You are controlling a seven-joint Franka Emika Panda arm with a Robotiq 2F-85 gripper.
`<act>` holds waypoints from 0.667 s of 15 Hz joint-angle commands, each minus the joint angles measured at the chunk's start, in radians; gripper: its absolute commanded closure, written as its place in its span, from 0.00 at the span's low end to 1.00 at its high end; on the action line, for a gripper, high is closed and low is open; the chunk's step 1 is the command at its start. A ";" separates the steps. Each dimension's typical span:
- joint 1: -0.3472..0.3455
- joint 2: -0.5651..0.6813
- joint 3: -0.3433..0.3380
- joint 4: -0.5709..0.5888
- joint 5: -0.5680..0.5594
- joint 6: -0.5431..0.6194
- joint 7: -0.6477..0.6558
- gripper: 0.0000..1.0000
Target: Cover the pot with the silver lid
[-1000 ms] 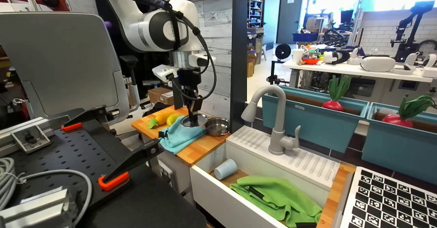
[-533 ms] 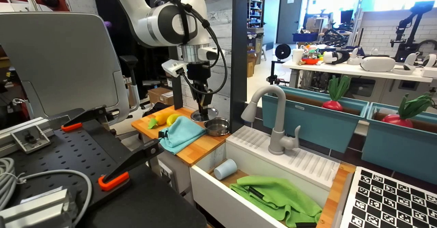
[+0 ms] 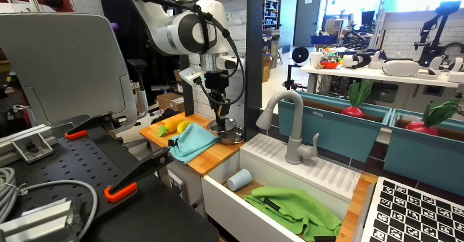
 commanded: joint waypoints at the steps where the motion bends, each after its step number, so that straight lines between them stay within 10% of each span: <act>1: -0.015 0.066 0.008 0.105 0.006 -0.072 0.020 0.95; 10: -0.003 0.135 -0.003 0.199 0.015 -0.097 0.116 0.95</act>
